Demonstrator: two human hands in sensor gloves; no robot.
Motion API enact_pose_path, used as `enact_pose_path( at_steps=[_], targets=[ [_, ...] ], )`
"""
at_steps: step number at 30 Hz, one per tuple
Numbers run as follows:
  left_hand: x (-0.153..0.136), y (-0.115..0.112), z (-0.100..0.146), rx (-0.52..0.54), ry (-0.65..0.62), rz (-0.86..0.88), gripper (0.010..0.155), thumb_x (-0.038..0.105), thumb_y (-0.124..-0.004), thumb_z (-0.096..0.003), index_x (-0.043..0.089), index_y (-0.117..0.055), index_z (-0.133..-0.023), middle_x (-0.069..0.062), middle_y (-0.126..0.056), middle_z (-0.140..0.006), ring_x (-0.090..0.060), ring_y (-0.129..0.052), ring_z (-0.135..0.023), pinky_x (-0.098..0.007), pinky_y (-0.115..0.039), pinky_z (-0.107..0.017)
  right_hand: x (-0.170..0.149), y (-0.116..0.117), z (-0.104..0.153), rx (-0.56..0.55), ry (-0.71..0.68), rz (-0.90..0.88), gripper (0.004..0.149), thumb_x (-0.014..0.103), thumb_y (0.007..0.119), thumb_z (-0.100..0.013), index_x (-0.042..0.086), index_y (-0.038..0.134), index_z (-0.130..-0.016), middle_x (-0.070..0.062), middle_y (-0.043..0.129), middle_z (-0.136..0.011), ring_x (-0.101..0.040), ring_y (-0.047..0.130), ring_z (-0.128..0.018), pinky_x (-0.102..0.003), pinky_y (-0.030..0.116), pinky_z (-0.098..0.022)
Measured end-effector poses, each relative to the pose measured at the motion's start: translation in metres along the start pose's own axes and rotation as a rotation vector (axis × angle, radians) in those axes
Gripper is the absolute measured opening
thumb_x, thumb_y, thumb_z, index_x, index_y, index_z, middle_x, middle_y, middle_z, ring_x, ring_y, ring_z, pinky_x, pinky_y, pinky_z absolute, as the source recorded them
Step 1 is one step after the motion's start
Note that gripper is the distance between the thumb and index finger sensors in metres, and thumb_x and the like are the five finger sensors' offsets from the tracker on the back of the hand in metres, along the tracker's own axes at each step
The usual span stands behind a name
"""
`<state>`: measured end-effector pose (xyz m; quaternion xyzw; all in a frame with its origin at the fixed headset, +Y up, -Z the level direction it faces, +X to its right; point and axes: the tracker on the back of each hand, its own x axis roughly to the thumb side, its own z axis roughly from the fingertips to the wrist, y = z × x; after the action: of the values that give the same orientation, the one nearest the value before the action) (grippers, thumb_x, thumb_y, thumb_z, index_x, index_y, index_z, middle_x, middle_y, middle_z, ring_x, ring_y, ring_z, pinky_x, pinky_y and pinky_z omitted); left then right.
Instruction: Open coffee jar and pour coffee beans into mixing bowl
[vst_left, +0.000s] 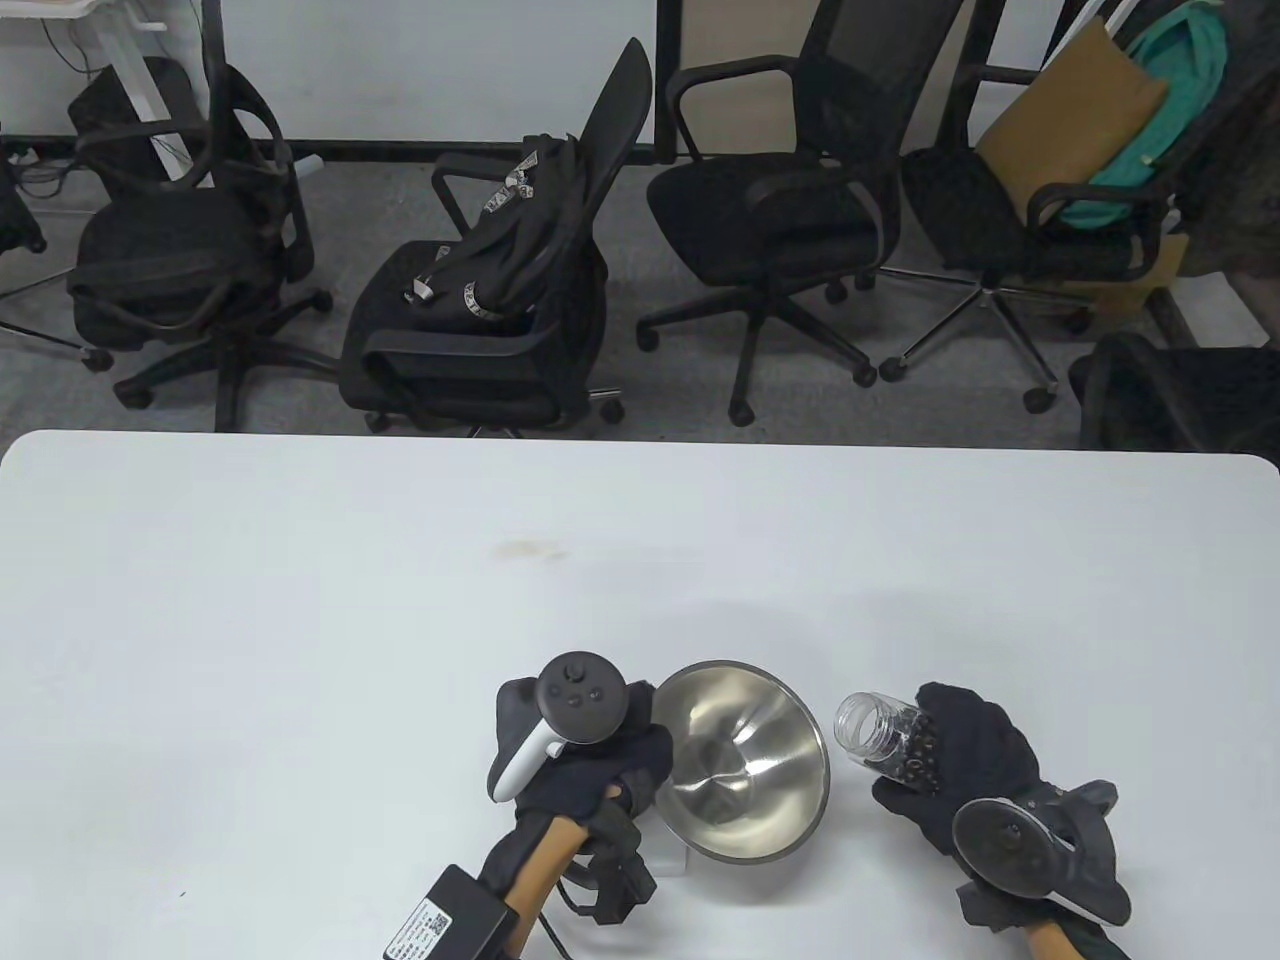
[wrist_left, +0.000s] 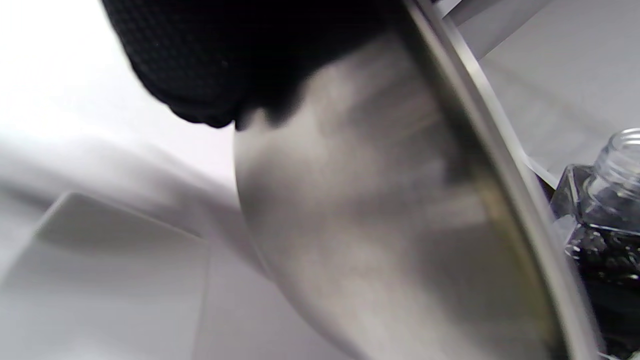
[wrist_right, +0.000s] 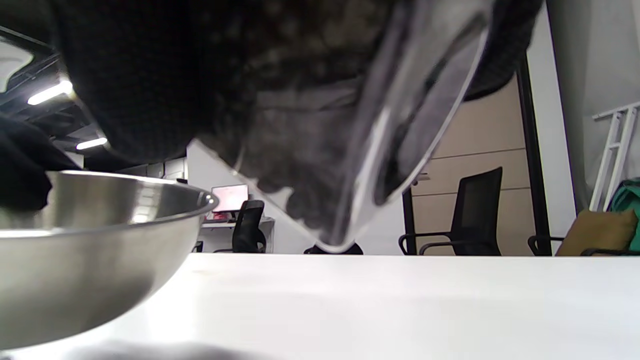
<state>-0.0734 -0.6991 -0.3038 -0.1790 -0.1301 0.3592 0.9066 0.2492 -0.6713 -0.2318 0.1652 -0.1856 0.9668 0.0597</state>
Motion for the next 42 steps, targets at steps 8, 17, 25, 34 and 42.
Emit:
enact_pose_path(
  at_steps=[8, 17, 25, 34, 42],
  targets=[
    [0.005, -0.009, 0.002, -0.009, -0.013, -0.028, 0.050, 0.012, -0.071, -0.0656, -0.015, -0.062, -0.106, -0.036, -0.079, -0.091, -0.035, -0.098, -0.063, -0.021, -0.095, -0.041, 0.025, 0.000, 0.002, 0.003, -0.092, 0.226, 0.094, 0.049, 0.094, -0.042, 0.002, 0.045, -0.107, -0.028, 0.061, -0.100, -0.044, 0.072, -0.084, -0.063, 0.068, -0.066],
    [0.009, -0.014, 0.003, -0.023, -0.027, -0.034, 0.050, 0.012, -0.071, -0.0655, -0.016, -0.061, -0.106, -0.036, -0.080, -0.091, -0.034, -0.099, -0.062, -0.020, -0.095, -0.040, 0.047, 0.006, 0.006, -0.009, -0.174, 0.433, 0.093, 0.048, 0.094, -0.042, 0.004, 0.046, -0.107, -0.026, 0.061, -0.101, -0.043, 0.071, -0.086, -0.063, 0.066, -0.067],
    [0.010, -0.017, 0.003, -0.032, -0.034, -0.020, 0.050, 0.012, -0.071, -0.0653, -0.016, -0.062, -0.106, -0.036, -0.080, -0.090, -0.034, -0.099, -0.062, -0.020, -0.096, -0.040, 0.059, 0.013, 0.009, -0.035, -0.247, 0.627, 0.089, 0.047, 0.093, -0.043, 0.009, 0.046, -0.108, -0.024, 0.060, -0.102, -0.042, 0.069, -0.088, -0.064, 0.064, -0.069],
    [0.010, -0.018, 0.003, -0.035, -0.040, -0.006, 0.050, 0.012, -0.071, -0.0652, -0.016, -0.062, -0.106, -0.036, -0.080, -0.090, -0.034, -0.099, -0.061, -0.019, -0.096, -0.039, 0.065, 0.016, 0.011, -0.064, -0.289, 0.690, 0.085, 0.046, 0.093, -0.045, 0.012, 0.046, -0.108, -0.021, 0.059, -0.104, -0.041, 0.068, -0.089, -0.064, 0.061, -0.070],
    [0.010, -0.019, 0.003, -0.042, -0.049, 0.006, 0.050, 0.012, -0.071, -0.0651, -0.016, -0.061, -0.106, -0.036, -0.080, -0.089, -0.035, -0.099, -0.061, -0.019, -0.096, -0.039, 0.070, 0.014, 0.012, -0.094, -0.320, 0.741, 0.083, 0.045, 0.093, -0.045, 0.016, 0.046, -0.107, -0.018, 0.058, -0.105, -0.040, 0.066, -0.091, -0.064, 0.059, -0.072]
  ],
)
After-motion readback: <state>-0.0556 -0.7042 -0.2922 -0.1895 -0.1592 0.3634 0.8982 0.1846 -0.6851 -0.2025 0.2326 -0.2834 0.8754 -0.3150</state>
